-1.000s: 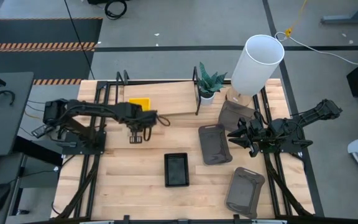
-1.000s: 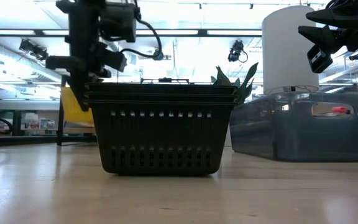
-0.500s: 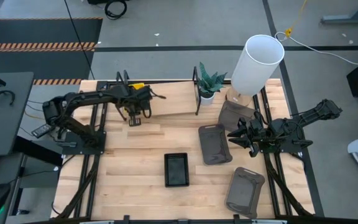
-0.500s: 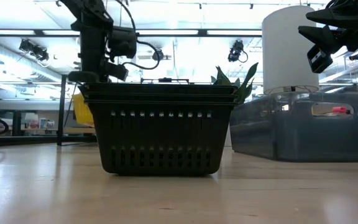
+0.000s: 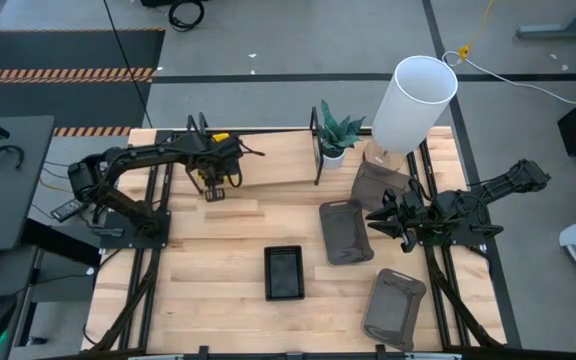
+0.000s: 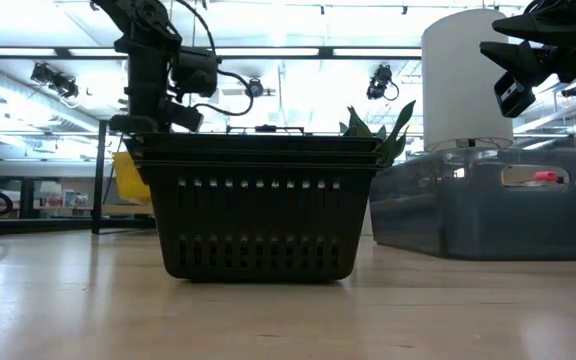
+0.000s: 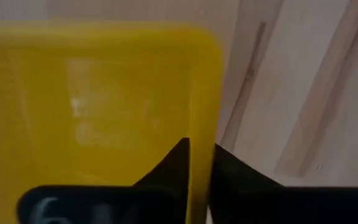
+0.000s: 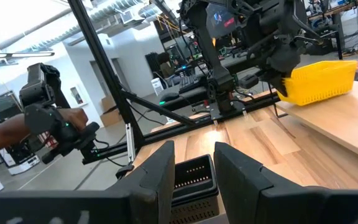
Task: Stack baskets on shelf by color
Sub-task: Put the yellow bins on the shelf
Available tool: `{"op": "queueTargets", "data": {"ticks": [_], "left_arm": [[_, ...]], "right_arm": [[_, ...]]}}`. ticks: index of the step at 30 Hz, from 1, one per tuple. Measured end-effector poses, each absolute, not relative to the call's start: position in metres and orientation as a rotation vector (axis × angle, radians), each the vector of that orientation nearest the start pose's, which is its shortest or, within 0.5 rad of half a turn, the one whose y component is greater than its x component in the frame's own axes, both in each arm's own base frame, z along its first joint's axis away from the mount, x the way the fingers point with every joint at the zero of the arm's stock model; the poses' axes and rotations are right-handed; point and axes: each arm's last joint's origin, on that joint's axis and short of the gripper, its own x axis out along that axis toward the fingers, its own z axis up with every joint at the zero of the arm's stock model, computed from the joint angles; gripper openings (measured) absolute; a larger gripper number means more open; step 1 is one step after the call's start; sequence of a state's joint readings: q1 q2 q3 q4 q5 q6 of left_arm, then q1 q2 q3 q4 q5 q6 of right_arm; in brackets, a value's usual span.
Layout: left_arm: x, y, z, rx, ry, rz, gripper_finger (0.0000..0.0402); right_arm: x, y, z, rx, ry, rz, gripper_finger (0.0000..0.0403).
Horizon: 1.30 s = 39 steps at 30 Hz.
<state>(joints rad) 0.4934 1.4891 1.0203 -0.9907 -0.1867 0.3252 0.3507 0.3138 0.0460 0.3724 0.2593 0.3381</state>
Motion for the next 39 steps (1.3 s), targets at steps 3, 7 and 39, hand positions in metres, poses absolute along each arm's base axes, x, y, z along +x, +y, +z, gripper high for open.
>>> {"op": "queueTargets", "data": {"ticks": [3, 7, 39], "left_arm": [[0.220, 0.122, 0.214, 0.024, 1.568, 0.292, 0.0086], [0.219, 0.119, 0.213, 0.005, 1.576, 0.307, 0.0146], [0.248, 0.021, 0.237, 0.381, 1.494, 0.441, 0.0219]], "right_arm": [[0.112, 0.033, 0.188, 0.369, -0.083, 0.107, 0.0119], [0.112, 0.033, 0.188, 0.369, -0.084, 0.107, 0.0119], [0.112, 0.033, 0.188, 0.369, -0.083, 0.107, 0.0119]]}}
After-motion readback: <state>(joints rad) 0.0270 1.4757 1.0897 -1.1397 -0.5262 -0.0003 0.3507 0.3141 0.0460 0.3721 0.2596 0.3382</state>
